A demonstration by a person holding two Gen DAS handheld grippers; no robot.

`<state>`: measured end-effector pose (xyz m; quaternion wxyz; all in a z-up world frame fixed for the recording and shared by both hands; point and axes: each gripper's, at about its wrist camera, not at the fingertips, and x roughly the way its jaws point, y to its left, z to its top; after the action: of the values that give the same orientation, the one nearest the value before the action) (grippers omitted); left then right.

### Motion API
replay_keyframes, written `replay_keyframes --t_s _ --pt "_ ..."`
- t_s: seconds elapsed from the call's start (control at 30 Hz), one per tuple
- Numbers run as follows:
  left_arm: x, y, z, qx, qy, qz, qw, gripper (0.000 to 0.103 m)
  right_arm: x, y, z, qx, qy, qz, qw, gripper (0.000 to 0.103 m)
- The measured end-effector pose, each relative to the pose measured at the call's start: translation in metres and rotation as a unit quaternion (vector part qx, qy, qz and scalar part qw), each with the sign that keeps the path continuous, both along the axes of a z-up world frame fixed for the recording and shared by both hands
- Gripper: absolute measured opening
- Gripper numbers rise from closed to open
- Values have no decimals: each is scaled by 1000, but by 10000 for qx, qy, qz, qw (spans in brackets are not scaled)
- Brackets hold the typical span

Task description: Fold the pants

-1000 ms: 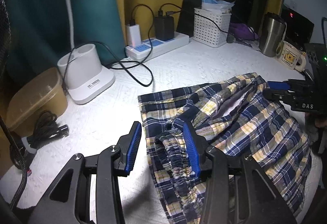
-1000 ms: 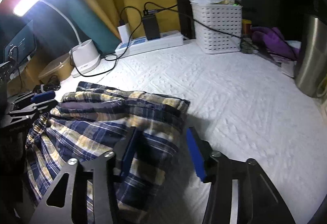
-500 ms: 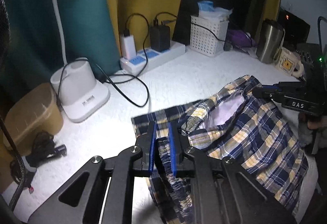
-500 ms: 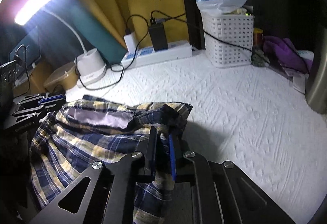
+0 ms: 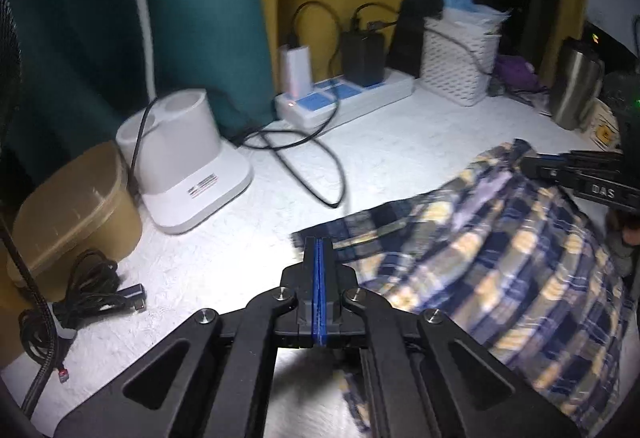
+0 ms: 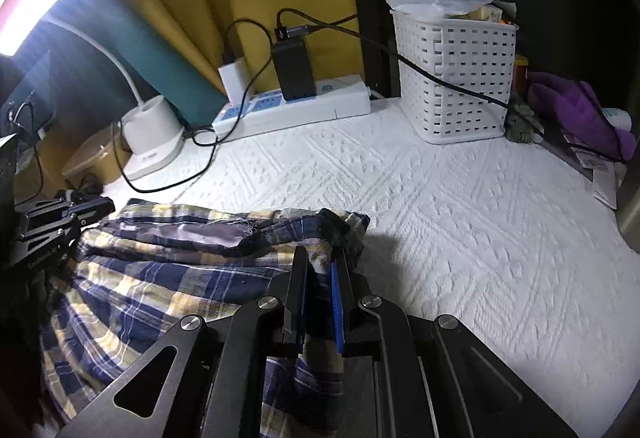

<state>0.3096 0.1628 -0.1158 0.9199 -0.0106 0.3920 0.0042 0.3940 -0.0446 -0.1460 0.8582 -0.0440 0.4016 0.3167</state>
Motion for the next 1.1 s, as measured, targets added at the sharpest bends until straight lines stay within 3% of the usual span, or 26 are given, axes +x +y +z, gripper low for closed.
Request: replay_keyframes --t_s 0.1,0.23,0.27,0.3,0.37,0.43,0.6,0.67,0.77,1.1 --pt "1 7 1 -101 120 118 9998 0 1 4 -1 -77 -12 -12 10000 10" --pt "-13 6 21 -322 -29 -23 9995 0 4 2 -1 -35 41 -43 10000 11" --pt "-16 4 25 -376 -60 -63 9993 5 4 1 0 -31 51 -41 10000 15" --pt "-20 3 29 -464 -95 -128 9988 11 4 0 1 -55 38 -75 9999 18" --pt "-29 -3 36 -591 -175 -302 9976 57 4 -4 4 -139 -35 -214 9997 42" --pt "-36 -10 39 -688 -296 -497 9960 66 4 -11 7 -115 -60 -361 9993 59" --pt "-33 -29 23 -222 -55 -813 9964 65 -3 -24 15 -103 -112 -450 9989 60" --pt "-26 -30 11 -148 110 -833 9964 46 -6 -23 15 -140 -114 -378 9991 60" --pt "-17 -25 1 -164 174 -681 9974 39 -8 -15 10 -276 -140 -261 9992 60" --pt "-4 -18 -9 95 145 -382 9991 38 5 2 0 -514 -88 -289 9982 60"
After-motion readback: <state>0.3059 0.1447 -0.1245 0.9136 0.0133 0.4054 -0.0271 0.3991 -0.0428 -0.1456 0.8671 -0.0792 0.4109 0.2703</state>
